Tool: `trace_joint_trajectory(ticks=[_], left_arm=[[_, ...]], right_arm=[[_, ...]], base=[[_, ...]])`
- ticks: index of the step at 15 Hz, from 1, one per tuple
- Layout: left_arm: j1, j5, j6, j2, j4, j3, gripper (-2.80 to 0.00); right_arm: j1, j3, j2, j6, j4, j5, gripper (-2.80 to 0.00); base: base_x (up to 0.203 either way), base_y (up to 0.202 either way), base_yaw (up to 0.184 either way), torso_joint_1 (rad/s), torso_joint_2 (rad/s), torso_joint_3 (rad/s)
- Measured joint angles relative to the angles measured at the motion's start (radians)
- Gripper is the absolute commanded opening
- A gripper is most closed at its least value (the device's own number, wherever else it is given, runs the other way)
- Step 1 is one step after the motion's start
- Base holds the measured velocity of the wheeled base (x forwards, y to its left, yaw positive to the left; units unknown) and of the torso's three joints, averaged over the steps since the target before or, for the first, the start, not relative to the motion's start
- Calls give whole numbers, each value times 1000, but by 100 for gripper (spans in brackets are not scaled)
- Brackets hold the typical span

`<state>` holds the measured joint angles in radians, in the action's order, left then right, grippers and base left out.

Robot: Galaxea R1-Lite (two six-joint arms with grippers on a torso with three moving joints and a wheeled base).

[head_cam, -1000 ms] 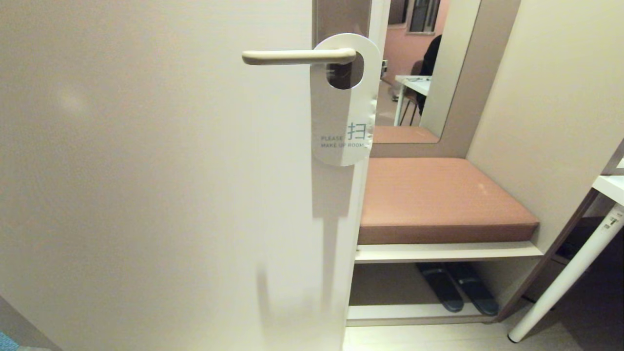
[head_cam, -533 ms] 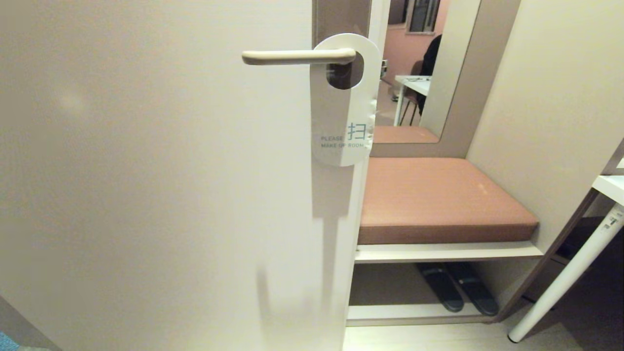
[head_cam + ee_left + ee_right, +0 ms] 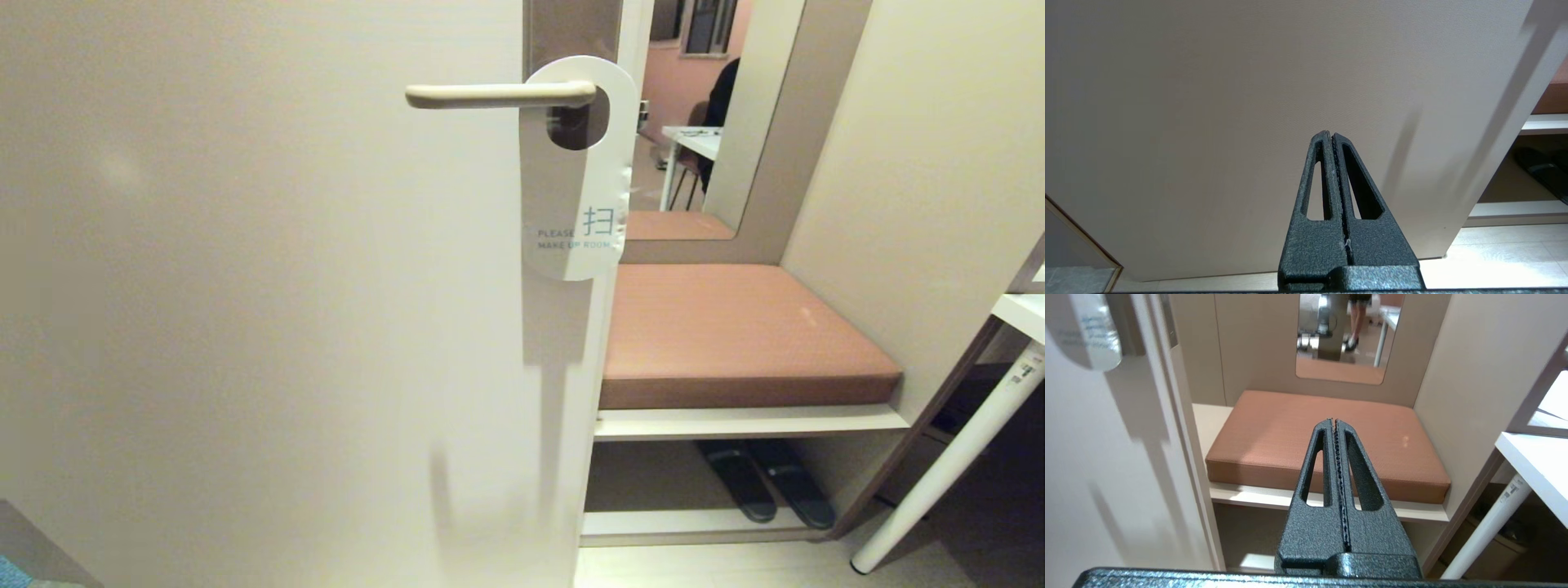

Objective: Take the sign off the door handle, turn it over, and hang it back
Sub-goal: Take down the sign

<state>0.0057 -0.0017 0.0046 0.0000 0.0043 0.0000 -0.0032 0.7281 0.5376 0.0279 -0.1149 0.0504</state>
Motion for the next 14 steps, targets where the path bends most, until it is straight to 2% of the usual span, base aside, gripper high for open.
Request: trace_joint_trajectory(ticks=[3,6,9,11,14], left_arm=[[0,0,0,0,0,0,-280],[0,0,0,0,0,0,-280],[0,0,0,0,0,0,-280],[0,0,0,0,0,0,-280],[0,0,-1,0,0,0,-280]], right_arm=[[0,87,177,-18,10,-2,-280],[-3,165,368,-58,74,-3,-280],[-17,294,571,-71,117,9,-280],[-22,371,682,-55,127,75,-280],[-24,416,782,33,129,284,-280]], base=[[0,0,0,0,0,0],[0,0,0,0,0,0],[0,0,0,0,0,0],[0,0,0,0,0,0],[0,0,0,0,0,0]])
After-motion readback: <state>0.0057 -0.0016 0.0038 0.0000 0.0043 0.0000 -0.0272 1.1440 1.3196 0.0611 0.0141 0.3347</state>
